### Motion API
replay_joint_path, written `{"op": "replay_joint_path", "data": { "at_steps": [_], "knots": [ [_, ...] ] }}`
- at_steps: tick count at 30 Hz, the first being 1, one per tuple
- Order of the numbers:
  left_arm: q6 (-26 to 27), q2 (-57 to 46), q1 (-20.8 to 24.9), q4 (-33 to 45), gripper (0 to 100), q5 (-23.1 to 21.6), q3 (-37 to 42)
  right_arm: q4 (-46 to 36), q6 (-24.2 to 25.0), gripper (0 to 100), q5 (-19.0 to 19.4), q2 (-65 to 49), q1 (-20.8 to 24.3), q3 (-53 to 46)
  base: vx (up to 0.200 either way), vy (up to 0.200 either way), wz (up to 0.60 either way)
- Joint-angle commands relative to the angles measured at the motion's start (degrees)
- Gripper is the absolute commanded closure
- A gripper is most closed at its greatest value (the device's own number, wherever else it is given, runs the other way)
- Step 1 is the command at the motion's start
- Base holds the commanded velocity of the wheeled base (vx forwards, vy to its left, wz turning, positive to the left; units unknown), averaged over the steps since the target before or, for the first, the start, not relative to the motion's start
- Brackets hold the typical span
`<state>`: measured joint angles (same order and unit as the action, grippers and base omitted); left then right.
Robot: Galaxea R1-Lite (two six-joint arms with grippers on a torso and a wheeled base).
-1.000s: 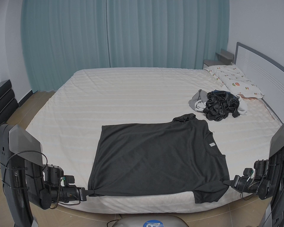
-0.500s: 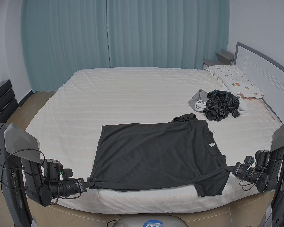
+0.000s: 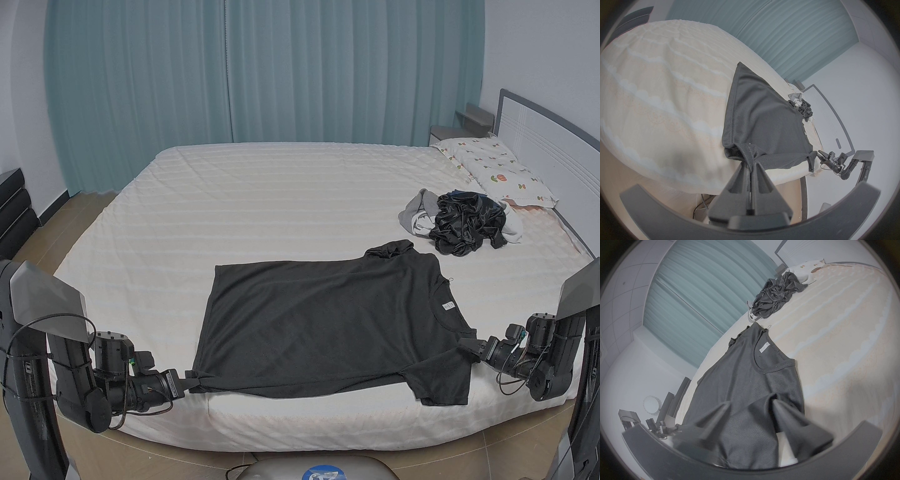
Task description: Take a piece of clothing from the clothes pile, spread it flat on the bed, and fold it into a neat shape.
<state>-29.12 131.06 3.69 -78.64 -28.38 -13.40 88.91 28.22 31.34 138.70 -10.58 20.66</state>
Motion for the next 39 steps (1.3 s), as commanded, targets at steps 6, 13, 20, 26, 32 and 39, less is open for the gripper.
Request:
{"op": "replay_joint_path", "data": {
  "at_steps": [6,13,20,26,32,39],
  "knots": [
    [-0.1,0.4,-0.1,0.0,100,0.0,-0.6,0.6,-1.7,0,3.6,-2.2,-2.0,-7.7,0.0,0.0,0.0],
    [0.0,0.0,-0.1,0.0,100,0.1,-0.6,0.6,-6.8,0,3.7,-1.3,-1.6,-12.3,0.0,0.0,0.0],
    [0.0,0.0,0.0,0.0,100,0.1,-0.7,0.6,-7.7,0,3.6,1.7,0.4,-10.7,0.0,0.0,0.0],
    [0.0,0.0,0.0,0.0,100,0.1,-0.7,0.6,-7.6,0,3.9,2.1,0.5,-8.4,0.0,0.0,0.0],
    [0.0,0.1,0.1,0.0,100,0.1,-0.7,0.6,-7.0,0,3.9,2.0,1.6,-7.3,0.0,0.0,0.0],
    [0.0,0.0,0.3,0.0,100,0.1,-0.8,0.6,-7.0,100,3.2,2.4,2.1,-7.4,0.0,0.0,0.0]
  ]
}}
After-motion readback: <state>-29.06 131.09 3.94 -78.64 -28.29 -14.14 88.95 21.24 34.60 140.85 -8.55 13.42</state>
